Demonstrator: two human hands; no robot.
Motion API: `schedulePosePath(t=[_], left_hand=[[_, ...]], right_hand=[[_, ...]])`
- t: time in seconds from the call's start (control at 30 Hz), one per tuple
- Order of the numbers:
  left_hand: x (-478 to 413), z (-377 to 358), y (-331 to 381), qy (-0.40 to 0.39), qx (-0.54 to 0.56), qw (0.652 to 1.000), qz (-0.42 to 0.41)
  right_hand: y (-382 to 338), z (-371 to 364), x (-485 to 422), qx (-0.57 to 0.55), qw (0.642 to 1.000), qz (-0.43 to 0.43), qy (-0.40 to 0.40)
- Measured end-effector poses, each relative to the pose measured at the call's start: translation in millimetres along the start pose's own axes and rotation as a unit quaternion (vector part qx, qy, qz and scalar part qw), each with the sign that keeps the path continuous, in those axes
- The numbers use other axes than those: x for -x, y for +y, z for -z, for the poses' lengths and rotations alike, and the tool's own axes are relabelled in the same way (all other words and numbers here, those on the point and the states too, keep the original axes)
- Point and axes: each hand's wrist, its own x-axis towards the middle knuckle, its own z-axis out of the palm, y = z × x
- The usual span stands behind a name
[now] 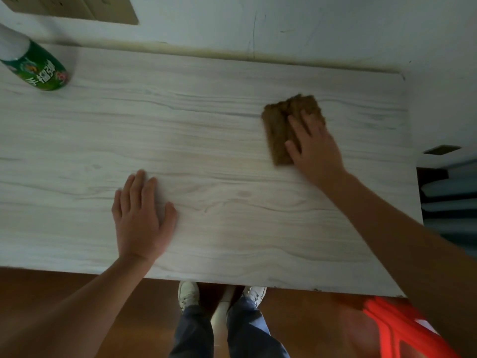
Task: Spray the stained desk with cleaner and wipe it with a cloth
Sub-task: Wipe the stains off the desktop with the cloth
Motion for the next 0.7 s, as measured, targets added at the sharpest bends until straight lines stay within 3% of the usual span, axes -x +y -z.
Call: schedulePosePath(t=[0.13, 0.3, 0.7], left_hand=[[-1.1, -0.5, -2.0, -0.001, -0.004, 1.000, -0.004], [-1.0, -0.6, -3.5, -0.005, -0.001, 1.000, -0.008], [1.0, 0.6, -8.0, -0.020, 0.044, 0.999, -0.019]], right_hand=[[2.0, 10.8, -24.8, -0.017, 0.997, -0.077, -0.003], [-17.7, 4.3, -5.3, -0.044, 0.993, -0.112, 0.020], [-122.2, -36.9, 151.0, -0.051, 0.981, -0.183, 0.032]])
